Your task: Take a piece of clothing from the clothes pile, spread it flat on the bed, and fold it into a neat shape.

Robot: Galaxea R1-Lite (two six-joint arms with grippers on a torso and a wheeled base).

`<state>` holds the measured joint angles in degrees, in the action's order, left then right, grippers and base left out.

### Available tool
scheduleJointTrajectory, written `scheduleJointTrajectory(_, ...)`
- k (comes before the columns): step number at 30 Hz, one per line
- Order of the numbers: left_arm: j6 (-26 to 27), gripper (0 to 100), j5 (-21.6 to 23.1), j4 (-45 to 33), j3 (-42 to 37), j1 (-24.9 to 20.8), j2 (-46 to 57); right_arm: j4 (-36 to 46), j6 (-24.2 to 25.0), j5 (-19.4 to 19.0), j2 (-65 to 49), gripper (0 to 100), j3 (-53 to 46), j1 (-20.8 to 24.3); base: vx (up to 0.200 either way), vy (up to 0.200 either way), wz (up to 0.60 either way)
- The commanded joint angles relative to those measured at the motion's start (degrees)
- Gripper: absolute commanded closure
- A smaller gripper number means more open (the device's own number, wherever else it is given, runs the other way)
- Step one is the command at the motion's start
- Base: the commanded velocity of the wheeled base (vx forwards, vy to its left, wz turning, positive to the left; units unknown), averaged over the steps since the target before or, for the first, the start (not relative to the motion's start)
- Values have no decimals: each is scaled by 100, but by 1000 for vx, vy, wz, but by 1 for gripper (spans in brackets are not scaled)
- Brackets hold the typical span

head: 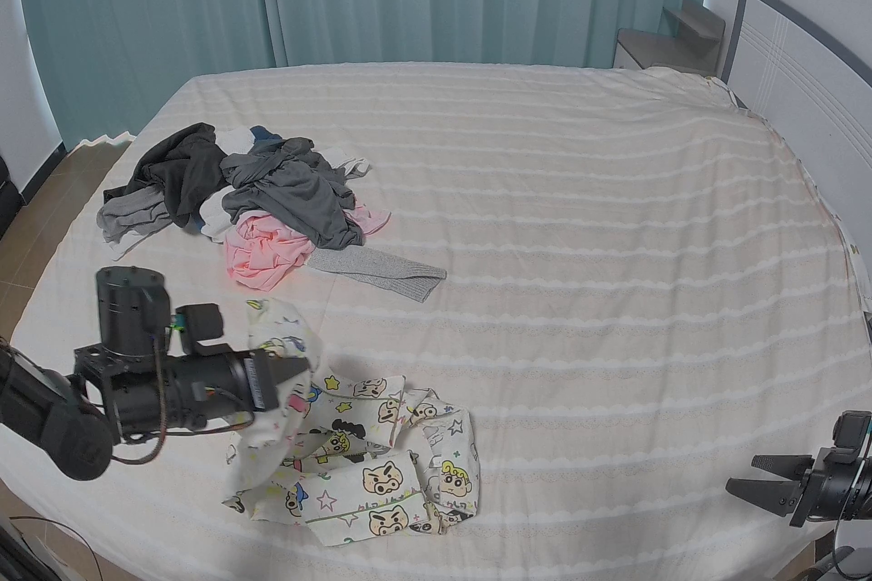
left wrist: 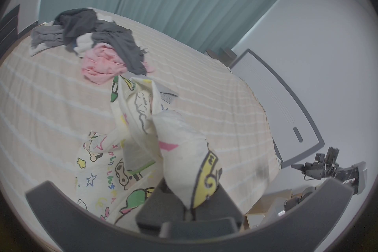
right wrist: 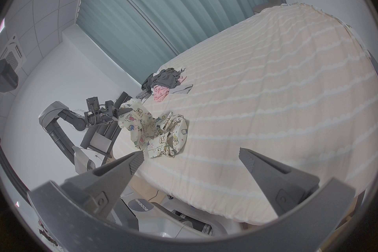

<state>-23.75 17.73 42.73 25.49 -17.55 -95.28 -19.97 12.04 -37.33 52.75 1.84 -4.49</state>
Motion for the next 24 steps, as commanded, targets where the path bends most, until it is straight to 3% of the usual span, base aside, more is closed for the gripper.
scheduleJointTrajectory(1,-394,100,-1069,-98,782,-1646,-1124,2,0,-3,7,0,0,0,0,0,0)
scheduleJointTrajectory(8,-877,100,-1351,-80,1239,-2059,-1731,2,0,-3,16,0,0,0,0,0,0)
scheduleJointTrajectory(21,-930,100,-1518,421,1432,-2200,-2346,2,0,-3,25,0,0,0,0,0,0)
scheduleJointTrajectory(22,-956,0,-1509,421,1424,-2208,-2346,2,0,-3,16,0,0,9,0,0,0)
scheduleJointTrajectory(24,-991,0,-1500,421,1424,-2252,-2355,2,0,-3,25,0,0,0,0,0,0)
